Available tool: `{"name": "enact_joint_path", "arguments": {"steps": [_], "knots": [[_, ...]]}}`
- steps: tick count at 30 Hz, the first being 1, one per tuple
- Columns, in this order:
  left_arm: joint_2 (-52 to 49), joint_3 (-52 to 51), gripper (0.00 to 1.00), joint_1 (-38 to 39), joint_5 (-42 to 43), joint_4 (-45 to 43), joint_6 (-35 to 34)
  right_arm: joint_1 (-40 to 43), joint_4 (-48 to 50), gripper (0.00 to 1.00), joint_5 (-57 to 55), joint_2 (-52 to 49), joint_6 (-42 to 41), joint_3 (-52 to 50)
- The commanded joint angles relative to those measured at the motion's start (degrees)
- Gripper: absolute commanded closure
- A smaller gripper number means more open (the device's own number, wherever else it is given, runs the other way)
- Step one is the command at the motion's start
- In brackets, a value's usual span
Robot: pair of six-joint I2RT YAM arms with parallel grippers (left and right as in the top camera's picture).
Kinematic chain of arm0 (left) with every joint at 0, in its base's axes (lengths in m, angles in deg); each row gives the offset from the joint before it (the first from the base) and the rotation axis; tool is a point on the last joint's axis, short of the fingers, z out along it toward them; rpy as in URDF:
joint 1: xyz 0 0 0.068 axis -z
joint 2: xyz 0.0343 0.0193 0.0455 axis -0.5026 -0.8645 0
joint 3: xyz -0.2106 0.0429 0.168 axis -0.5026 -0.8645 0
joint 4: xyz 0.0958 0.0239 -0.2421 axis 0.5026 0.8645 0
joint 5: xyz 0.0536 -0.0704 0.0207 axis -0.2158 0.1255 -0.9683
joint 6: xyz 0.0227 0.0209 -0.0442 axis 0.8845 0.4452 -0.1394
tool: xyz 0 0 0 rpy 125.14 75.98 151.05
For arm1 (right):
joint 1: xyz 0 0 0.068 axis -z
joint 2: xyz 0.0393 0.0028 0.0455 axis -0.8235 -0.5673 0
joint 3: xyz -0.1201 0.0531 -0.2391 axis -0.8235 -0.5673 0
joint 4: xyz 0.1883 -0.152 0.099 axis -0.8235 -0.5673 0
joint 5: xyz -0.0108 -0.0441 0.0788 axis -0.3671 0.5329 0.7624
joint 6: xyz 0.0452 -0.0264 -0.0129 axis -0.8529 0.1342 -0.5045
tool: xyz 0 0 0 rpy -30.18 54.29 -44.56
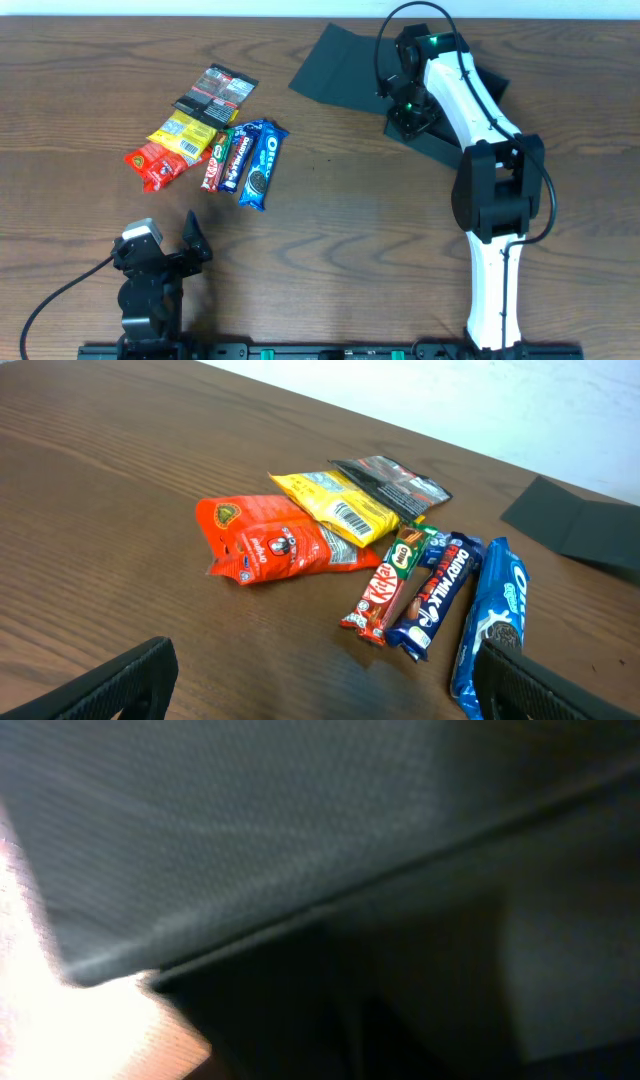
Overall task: Pack container
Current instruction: 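Drag the black box left toward the snacks with the right gripper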
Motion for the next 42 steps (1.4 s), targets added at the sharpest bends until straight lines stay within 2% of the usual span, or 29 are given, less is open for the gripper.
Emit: {"name": "enact_joint_path", "arguments": {"steps": [1, 5, 9, 17, 20, 26, 30, 35, 42], "knots": [[0.3, -1.2, 0.05, -0.3, 0.0, 0.6, 0.2, -1.5, 0.0, 0.8, 3.0, 1.2, -3.3, -0.3], [0.3, -1.2, 0.05, -0.3, 0.0, 0.6, 0.2, -5.0, -0.3, 0.89, 7.6, 1.2, -7.9, -0.3], [0.3, -1.2, 0.05, -0.3, 0.0, 0.6, 0.2, -10.6, 1.1, 0.99, 7.8, 1.2, -17.3, -0.3], [0.3, -1.2, 0.05, -0.3, 0.0, 0.6, 0.2, -21.0, 11.0, 0.99, 7.8, 1.2, -47.8, -0.3], [0.3, -1.2, 0.05, -0.3, 0.0, 0.6, 0.2, -22.6, 14.0, 0.99, 7.8, 1.2, -55.9, -0.3], [0.3, -1.2, 0.05, -0.3, 0.0, 0.6, 0.2, -23.3, 18.6, 0.99, 7.8, 1.2, -66.2, -0.3], [0.3, -1.2, 0.05, -0.3, 0.0, 0.6, 0.2, -23.3, 20.4, 0.98, 8.4, 1.2, -70.0, -0.3], [0.3, -1.2, 0.05, -0.3, 0.0, 0.6, 0.2, -23.9, 21.6, 0.99, 9.7, 1.2, -70.1, -0.3], [0.3, -1.2, 0.05, -0.3, 0.0, 0.6, 0.2, -24.8, 21.4, 0.98, 9.7, 1.2, -62.3, -0.3]]}}
